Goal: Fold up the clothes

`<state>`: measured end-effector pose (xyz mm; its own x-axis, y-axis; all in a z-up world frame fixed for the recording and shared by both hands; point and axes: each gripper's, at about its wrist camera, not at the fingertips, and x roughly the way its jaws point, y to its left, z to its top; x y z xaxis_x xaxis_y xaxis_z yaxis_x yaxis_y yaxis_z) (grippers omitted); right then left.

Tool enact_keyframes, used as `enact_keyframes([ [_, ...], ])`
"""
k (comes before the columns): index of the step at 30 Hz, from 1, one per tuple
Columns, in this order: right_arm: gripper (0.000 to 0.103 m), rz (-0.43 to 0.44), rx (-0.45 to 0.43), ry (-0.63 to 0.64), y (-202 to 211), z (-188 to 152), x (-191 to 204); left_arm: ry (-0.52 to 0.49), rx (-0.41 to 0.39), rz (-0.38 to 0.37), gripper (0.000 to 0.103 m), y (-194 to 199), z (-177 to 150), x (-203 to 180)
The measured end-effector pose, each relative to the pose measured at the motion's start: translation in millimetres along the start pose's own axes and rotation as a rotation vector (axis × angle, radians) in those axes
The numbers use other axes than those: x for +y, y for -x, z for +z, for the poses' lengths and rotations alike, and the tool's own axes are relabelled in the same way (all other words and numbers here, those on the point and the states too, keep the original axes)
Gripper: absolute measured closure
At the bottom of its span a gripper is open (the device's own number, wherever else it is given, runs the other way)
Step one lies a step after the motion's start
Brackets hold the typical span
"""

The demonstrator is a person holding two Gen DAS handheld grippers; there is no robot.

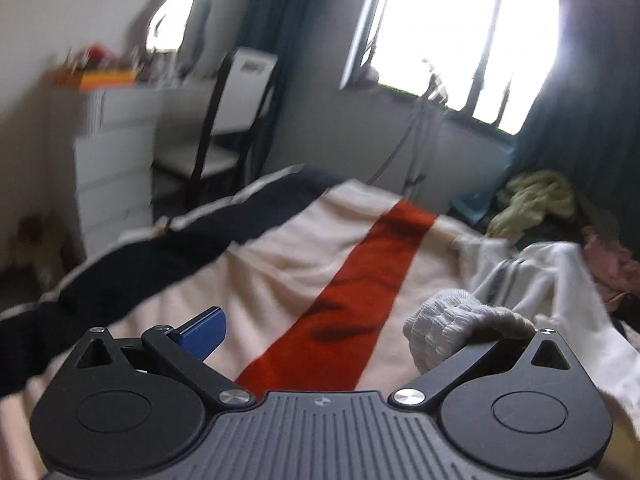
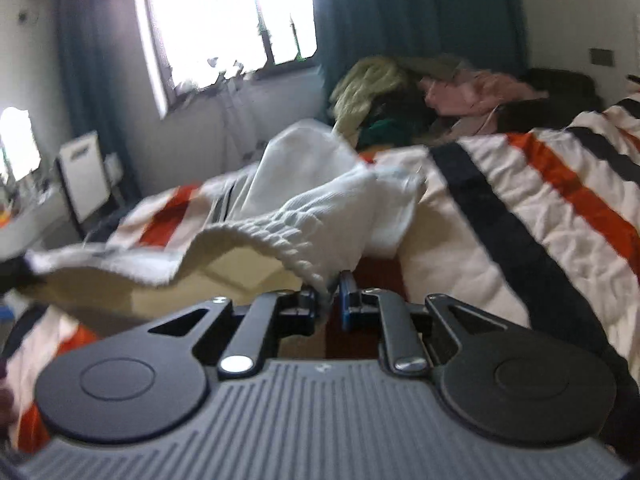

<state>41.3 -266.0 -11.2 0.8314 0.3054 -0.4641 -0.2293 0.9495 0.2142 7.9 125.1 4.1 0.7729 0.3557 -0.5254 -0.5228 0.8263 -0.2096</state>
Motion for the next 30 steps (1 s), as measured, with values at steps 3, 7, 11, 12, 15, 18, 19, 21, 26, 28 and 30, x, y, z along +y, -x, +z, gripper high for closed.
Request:
enact_keyframes([
  [3, 0.084, 0.054, 0.155, -0.037, -18, -12, -4, -0.001, 0.098, 0.058, 0.0, -10, -6, 4],
  [7, 0.083, 0.127, 0.332, -0.247, -41, -22, -24, -0.01, 0.17, 0.005, 0.0, -11, -15, 0],
  [11, 0.021, 0.188, 0.335, -0.458, -38, -23, -48, 0.019, 0.207, -0.053, 0.0, 6, -17, 6],
  [12, 0.018, 0.205, 0.327, -0.496, -36, -25, -52, 0.038, 0.223, -0.082, 0.0, 11, -17, 9],
  [15, 0.018, 0.257, 0.322, -0.611, -33, -29, -62, 0.139, 0.268, -0.219, 0.0, 21, -22, 23],
  [18, 0.017, 0.23, 0.328, -0.724, -41, -30, -71, 0.217, 0.265, -0.357, 0.0, 28, -28, 31],
  [19, 0.017, 0.216, 0.325, -0.751, -45, -30, -75, 0.217, 0.25, -0.38, 0.0, 30, -27, 31],
  [21, 0.018, 0.196, 0.28, -0.807, -52, -29, -81, 0.199, 0.214, -0.394, 0.0, 30, -24, 25],
  [26, 0.02, 0.152, 0.309, -0.702, -80, -22, -68, 0.184, 0.243, -0.381, 0.0, 15, -27, 14],
  [28, 0.02, 0.166, 0.389, -0.558, -93, -22, -48, 0.203, 0.262, -0.363, 0.0, 9, -28, 16],
  [30, 0.022, 0.216, 0.483, -0.493, -100, -34, -30, 0.237, 0.273, -0.336, 0.0, 0, -29, 22],
])
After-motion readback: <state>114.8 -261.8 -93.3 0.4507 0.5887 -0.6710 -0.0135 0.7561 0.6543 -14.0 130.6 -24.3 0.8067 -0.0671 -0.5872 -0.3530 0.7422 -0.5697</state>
